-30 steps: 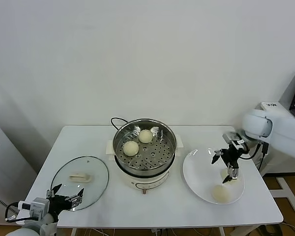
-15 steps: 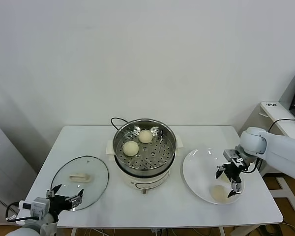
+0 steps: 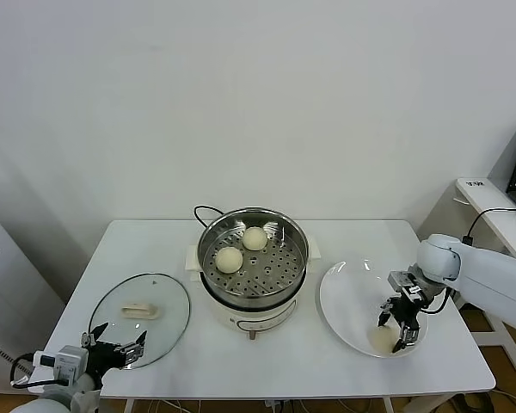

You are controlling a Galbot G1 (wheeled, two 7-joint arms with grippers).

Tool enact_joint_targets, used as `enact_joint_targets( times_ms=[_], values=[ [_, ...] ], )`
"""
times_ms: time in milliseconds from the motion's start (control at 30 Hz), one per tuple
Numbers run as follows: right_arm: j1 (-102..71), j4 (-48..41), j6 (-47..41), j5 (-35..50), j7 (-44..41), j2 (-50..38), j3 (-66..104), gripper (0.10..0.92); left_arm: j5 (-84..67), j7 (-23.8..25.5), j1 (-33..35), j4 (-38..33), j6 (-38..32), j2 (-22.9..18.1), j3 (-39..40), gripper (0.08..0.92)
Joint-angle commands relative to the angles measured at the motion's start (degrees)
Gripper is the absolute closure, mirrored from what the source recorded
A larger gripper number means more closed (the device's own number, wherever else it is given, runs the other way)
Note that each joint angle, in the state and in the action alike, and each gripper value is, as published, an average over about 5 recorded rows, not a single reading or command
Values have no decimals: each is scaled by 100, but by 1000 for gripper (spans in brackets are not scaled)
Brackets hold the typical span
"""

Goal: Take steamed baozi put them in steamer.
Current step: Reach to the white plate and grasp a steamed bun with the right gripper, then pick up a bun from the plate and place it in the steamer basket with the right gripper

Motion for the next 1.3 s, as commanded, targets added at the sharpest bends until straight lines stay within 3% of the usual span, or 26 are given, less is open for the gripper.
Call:
enact_joint_targets(
  times_ms=[33, 367, 600, 733, 1000, 1300],
  values=[
    [-153, -38, -55, 7, -33, -36, 202, 478, 0, -18, 5, -24, 24, -6, 0, 177],
    [2173, 144, 189, 630, -162, 14, -822, 499, -11, -24, -26, -4, 38, 39, 18, 177],
    [3445, 7, 591, 1283, -240, 798, -890, 499, -19, -15, -96, 22, 31, 44, 74, 177],
    [3433, -211, 1322, 1345, -176, 1379, -432, 499, -47, -8, -163, 70, 24, 98, 113, 177],
    [3131, -315, 3075, 729, 138, 2352, -69, 498, -117, 1, -212, 136, 9, 180, 120, 177],
    [2586, -108, 4710, -605, 428, 3264, 93, 499, -121, 2, -220, 153, 11, 178, 142, 177]
  ],
)
